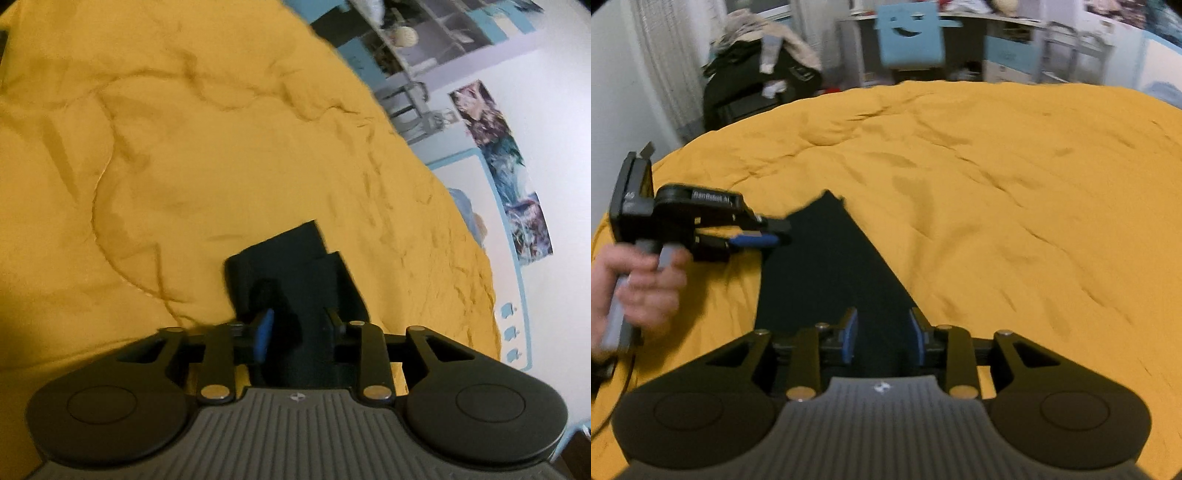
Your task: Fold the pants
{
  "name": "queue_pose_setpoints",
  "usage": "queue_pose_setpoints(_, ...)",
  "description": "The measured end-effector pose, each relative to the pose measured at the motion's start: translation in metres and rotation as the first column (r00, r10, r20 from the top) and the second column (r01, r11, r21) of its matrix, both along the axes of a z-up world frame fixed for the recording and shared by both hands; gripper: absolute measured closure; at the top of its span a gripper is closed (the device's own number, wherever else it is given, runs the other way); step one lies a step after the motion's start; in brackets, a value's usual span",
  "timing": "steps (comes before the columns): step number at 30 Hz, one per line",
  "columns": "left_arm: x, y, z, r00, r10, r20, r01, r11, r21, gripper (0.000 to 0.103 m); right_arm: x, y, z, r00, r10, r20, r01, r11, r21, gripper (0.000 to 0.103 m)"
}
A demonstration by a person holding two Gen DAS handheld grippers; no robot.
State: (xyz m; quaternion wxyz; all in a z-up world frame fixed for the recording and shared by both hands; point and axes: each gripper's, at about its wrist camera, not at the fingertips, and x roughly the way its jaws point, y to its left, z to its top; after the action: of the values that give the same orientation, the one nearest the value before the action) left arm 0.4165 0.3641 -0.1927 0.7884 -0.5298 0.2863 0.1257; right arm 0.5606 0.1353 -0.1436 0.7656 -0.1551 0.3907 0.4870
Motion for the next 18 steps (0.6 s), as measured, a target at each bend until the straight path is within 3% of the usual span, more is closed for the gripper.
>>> queue_pose_setpoints(2,0.001,0.005,-0.005,1.0,0.007,-0.005,-0.007,0.999,-0.035,0.074,0.008,0.038,-0.01,1.0,0.029,-0.002,-0.029,1.0,-0.003,0.077)
queue_pose_setpoints(9,-0.014,0.019,-0.015,0.996,0.09,-0.008,-0.09,0.985,-0.145,0.084,0.022,0.091,-0.029,0.997,0.083,0.002,-0.082,0.997,-0.012,0.076)
queue_pose_setpoints(12,-0.024,0.026,-0.011,0.989,0.146,0.001,-0.144,0.979,-0.147,0.081,0.028,0.103,-0.036,0.997,0.074,-0.013,-0.074,0.997,-0.011,0.076)
queue_pose_setpoints(16,-0.018,0.024,-0.014,0.992,0.128,-0.008,-0.128,0.981,-0.148,0.079,0.031,0.105,-0.04,0.996,0.077,-0.043,-0.076,0.997,0.011,0.077)
queue_pose_setpoints(18,-0.014,0.023,-0.013,0.994,0.112,-0.014,-0.113,0.985,-0.132,0.077,0.033,0.103,-0.04,0.995,0.075,-0.062,-0.073,0.997,0.026,0.084)
